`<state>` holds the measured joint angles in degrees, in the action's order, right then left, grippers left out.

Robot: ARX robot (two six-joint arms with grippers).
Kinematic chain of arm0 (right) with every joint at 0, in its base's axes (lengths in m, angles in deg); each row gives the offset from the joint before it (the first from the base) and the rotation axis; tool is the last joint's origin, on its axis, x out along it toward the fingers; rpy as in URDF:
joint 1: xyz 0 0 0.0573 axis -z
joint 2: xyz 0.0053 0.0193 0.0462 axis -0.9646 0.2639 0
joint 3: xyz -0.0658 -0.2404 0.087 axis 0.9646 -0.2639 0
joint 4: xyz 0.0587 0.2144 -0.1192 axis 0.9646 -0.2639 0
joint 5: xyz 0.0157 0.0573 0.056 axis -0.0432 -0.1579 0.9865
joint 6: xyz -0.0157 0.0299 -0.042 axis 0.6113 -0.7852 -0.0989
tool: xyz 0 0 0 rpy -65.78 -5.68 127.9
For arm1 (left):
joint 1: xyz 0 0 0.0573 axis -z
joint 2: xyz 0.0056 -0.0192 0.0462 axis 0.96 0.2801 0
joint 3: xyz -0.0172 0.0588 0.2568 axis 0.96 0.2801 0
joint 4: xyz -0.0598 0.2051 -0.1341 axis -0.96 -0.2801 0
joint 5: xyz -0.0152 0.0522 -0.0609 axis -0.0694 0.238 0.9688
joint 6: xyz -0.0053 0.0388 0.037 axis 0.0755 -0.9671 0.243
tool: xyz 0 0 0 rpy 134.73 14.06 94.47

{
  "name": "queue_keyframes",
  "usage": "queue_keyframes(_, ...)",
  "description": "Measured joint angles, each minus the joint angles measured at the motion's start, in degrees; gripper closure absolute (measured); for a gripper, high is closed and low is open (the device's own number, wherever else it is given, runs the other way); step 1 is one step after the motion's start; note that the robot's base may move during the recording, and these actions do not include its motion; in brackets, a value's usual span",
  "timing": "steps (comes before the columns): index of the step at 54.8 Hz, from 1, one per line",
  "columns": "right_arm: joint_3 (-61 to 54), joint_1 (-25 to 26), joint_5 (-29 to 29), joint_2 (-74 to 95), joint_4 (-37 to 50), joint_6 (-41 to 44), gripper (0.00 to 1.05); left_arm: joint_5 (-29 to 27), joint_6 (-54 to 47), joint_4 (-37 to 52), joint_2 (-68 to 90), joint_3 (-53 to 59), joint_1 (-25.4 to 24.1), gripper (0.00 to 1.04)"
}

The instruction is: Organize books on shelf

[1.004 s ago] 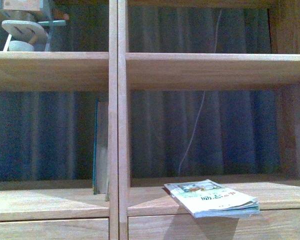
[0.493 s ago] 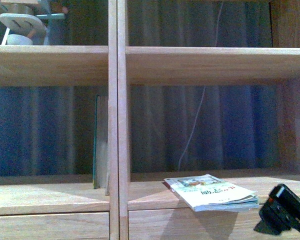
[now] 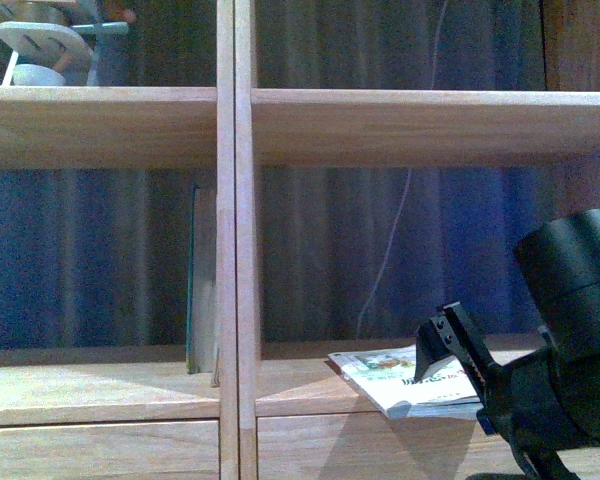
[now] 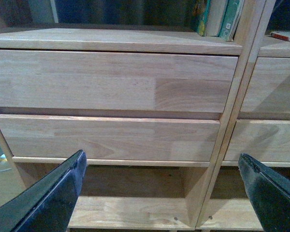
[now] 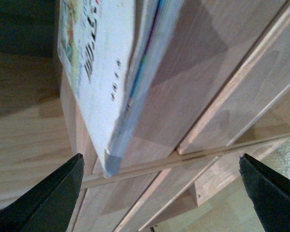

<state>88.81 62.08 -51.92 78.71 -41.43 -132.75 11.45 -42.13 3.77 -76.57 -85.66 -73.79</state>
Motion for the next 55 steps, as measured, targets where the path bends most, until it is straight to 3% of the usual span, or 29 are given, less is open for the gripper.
queue_keyframes(45,18.95,0.15,-4.33,12.9,-6.58,-0.94,0.07,0.0,0.0,0.0,0.0,0.0,0.0,0.07)
queue_keyframes(51,19.67,0.15,-4.52,13.46,-6.78,-0.7,0.2,0.0,0.0,0.0,0.0,0.0,0.0,0.07)
queue_keyframes(55,19.91,0.28,-4.52,13.49,-6.64,-0.48,0.37,0.0,0.0,0.0,0.0,0.0,0.0,0.07)
